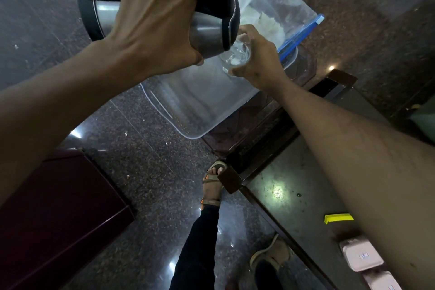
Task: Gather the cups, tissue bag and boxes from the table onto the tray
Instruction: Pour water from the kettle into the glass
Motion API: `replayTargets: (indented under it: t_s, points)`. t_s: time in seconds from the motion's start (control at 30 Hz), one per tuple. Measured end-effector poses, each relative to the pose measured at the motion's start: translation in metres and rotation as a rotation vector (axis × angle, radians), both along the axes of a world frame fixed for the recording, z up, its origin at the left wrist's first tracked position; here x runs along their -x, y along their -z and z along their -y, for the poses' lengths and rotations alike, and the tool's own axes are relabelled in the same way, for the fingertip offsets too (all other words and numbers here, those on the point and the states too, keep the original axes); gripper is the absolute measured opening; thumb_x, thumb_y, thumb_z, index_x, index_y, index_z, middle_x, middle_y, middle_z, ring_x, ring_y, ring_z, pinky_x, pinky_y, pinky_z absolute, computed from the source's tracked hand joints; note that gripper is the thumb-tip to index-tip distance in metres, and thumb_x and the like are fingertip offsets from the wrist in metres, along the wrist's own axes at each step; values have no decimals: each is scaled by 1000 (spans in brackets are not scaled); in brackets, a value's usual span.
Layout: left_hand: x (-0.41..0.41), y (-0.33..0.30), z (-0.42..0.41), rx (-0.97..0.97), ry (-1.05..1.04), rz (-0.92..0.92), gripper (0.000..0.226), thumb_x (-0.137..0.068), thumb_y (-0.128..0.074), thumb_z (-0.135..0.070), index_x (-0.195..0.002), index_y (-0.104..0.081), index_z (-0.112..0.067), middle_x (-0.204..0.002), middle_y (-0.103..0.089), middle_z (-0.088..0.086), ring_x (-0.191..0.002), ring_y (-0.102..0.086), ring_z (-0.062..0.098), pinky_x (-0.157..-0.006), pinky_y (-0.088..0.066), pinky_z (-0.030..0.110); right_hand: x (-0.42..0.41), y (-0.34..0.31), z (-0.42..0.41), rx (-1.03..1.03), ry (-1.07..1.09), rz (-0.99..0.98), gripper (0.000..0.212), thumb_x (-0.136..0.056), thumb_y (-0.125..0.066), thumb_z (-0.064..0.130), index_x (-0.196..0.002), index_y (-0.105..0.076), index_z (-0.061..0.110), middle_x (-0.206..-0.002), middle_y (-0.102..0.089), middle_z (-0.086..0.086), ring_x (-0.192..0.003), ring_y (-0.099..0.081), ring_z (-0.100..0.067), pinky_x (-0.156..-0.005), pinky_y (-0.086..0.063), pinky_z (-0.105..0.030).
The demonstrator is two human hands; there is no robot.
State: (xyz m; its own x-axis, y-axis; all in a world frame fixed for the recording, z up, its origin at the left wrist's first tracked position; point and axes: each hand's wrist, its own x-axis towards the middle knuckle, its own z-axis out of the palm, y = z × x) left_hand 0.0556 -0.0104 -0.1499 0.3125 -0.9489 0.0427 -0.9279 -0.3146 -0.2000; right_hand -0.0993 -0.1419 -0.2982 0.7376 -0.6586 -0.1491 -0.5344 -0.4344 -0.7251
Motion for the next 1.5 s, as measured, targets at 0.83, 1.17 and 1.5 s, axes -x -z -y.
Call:
replayTargets:
  t_s: [0.83,1.17,1.5]
  points:
    - [7,-4,1,-17,48,53,60,-76,-76,-35,-130,-64,-10,-129,-63,26,-124,-55,52,-102,-43,59,0,12,2,-2,24,21,88,-67,-95,20,-141,-46,20,-137,-62,-5,-113,-50,-8,-86,-38,-21]
    - [5,-4,-1,3,38,41,60,-76,-78,-34,-126,-64,-5,-123,-64,29,-119,-58,52,-99,-44,58,0,11,2,7,15,20,88,-67,-94,20,-141,-46,21,-136,-62,-1,-119,-57,-16,-87,-40,-23]
    - [2,0,-4,5,26,31,65,-73,-81,-39,-129,-66,-9,-128,-64,27,-120,-57,51,-101,-44,59,2,6,1,-6,4,29,85,-68,-93,19,-140,-47,20,-131,-63,0,-113,-58,-17,-86,-45,-26]
